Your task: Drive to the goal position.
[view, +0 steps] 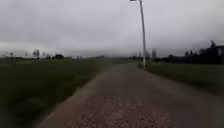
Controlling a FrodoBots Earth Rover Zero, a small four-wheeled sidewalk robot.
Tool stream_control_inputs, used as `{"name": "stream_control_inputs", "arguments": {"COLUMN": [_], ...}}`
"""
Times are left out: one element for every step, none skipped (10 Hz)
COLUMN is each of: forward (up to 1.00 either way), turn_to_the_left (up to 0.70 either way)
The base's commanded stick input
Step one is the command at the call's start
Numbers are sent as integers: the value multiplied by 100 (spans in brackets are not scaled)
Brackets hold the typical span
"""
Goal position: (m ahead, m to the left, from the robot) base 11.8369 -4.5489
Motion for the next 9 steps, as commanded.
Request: {"name": "stream_control_inputs", "arguments": {"forward": [85,85,85,85,85,85,85,85,85], "turn_to_the_left": [0,0,0,0,0,0,0,0,0]}}
